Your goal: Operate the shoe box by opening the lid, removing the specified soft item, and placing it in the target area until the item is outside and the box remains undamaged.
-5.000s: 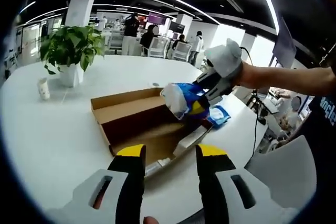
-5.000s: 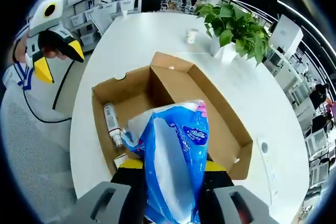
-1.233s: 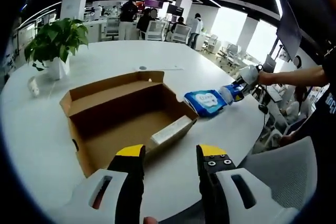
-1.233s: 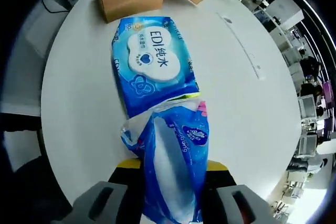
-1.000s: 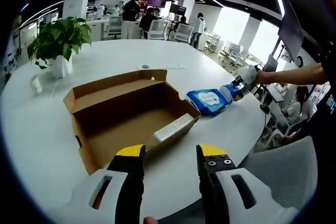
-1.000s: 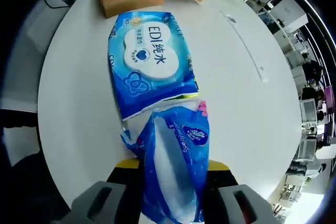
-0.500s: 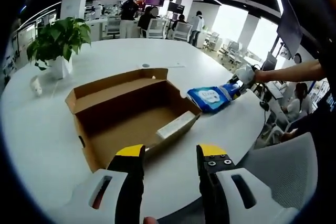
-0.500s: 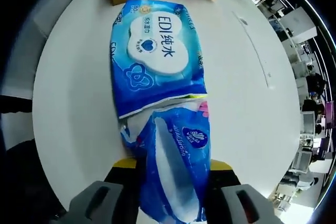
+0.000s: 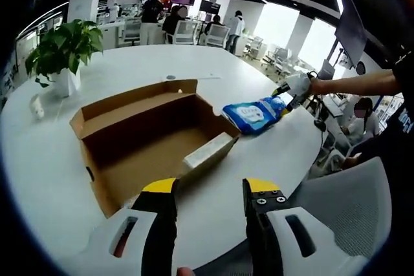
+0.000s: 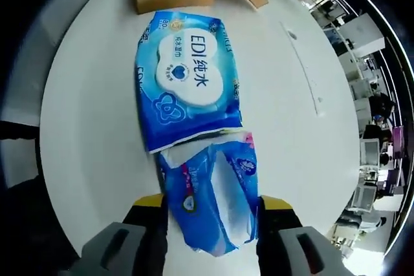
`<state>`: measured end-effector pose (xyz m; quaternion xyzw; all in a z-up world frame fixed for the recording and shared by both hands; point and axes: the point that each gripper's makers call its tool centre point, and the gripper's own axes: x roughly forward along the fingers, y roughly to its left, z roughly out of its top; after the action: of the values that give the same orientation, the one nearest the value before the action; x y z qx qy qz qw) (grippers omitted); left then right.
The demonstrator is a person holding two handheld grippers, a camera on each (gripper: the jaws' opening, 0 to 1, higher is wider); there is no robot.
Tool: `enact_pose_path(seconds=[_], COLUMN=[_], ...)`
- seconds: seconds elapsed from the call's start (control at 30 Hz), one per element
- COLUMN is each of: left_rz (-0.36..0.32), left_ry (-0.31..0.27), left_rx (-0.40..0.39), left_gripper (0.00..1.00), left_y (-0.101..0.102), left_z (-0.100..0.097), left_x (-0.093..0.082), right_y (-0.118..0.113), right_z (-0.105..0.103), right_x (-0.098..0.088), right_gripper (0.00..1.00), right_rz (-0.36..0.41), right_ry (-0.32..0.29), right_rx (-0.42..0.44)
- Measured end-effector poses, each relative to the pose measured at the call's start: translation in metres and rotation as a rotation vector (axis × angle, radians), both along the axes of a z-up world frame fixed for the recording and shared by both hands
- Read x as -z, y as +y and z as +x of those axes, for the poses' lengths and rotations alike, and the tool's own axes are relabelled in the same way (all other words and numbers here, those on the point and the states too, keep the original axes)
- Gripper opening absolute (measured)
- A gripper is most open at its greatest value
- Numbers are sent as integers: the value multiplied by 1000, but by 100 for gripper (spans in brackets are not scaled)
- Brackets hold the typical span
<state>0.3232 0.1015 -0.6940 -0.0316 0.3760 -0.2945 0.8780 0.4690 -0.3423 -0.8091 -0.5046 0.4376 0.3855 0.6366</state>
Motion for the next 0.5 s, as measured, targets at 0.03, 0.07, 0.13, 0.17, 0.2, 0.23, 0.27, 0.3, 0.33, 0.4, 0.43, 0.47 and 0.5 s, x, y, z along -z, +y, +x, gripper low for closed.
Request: enact_pose_path(seconds=[0.03,0.07,0.13,0.17,0.2,0.23,0.27,0.3,0.33,0.4,0.43,0.47,0.5], left_rz=[-2,-3,-11,-14,-14,-16,-20,-24,-27,-32,-35,-41,-41], left_ry=[-3,-4,-7,-9,-10,-11,-14,-15,-18,-23,-25,-27,-28], left_rx=[11,13,27,36,43,50,54,59,64,74,78,84,88], left_gripper=[40,40,40,40,40,40,40,40,40,40,40,40,40], left_y=[-3,-4,-8,-11,-12,-15,-16,-17,-19,-20,-21,-23,-23], left_z=[1,1,3,4,4,4,5,5,5,5,4,4,3], left_x=[-1,-1,-2,-2,-2,-3,-4,-5,-6,-7,-8,-8,-8], right_y=[-1,-2,-6,-9,-12,-14,-15,-17,-17,-16,-15,-13,-12], right_z=[-1,-2,-5,-6,-6,-9,-11,-15,-18,-25,-28,-32,-34], right_x=[-2,-5,-12,-16,-17,-22,-25,-30,-34,-44,-48,-54,-57], right_gripper=[53,53,53,54,55,55,55,55,55,54,54,54,55], right_rz=[2,4,1,4,9,21,29,42,52,82,99,124,139], right_ry=[-6,-14,-28,-39,-45,-54,-56,-68,-78,-99,-111,-126,-139], right_rx=[8,14,30,45,59,81,98,131,156,208,232,262,287])
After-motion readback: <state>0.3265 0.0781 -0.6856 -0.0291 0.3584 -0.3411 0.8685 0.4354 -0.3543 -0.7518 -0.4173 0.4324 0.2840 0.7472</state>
